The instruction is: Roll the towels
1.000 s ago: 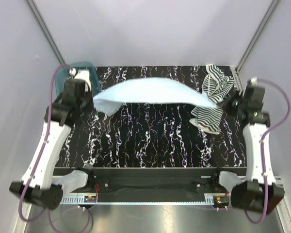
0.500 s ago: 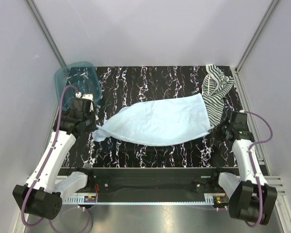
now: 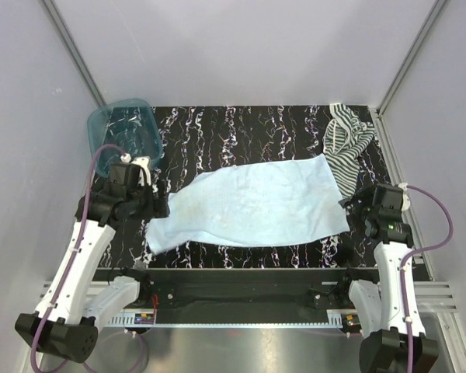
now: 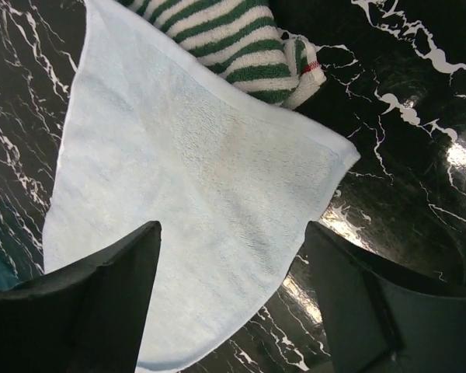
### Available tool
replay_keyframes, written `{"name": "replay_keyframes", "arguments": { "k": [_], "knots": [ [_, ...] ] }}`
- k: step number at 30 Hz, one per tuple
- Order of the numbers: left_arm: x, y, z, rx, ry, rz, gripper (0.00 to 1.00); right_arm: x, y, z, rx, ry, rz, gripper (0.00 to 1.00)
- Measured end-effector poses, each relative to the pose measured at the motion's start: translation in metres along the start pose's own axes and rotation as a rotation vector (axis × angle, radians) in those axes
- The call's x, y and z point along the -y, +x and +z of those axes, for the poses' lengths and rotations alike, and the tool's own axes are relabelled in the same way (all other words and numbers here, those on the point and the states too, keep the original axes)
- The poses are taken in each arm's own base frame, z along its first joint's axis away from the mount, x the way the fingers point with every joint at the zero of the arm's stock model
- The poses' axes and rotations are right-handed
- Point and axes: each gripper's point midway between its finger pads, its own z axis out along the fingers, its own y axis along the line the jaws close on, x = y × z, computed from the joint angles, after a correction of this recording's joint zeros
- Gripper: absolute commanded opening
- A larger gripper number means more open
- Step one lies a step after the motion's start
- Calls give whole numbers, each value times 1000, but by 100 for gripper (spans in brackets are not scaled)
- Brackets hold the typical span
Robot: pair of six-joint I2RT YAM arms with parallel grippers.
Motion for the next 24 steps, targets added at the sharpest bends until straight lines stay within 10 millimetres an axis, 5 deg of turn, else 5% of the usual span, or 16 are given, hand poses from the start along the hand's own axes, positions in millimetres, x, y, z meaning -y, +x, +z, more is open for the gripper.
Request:
{"name": "replay_keyframes", "arguments": {
  "k": [6, 8, 12, 14, 18, 24],
  "knots": [
    [-4, -25, -12, 76, -38, -10, 87, -12, -16, -22, 99, -65, 0, 77],
    [-7, -32, -5, 79, -63, -29, 80, -31, -25, -31, 113, -138, -25, 64],
    [-14, -44, 29, 41, -110, -83, 75, -87, -31, -32, 13, -307, -74, 59],
    [-16, -47, 51, 2, -126, -101, 75, -111, -17, -18, -72, -334, -144, 61],
    [-16, -48, 96, -81, -130, -110, 80, -142, 46, 9, -287, -348, -336, 61],
    [-9, -37, 152, -221, -102, -100, 78, -130, 78, 53, -405, -281, -394, 61]
  ]
}}
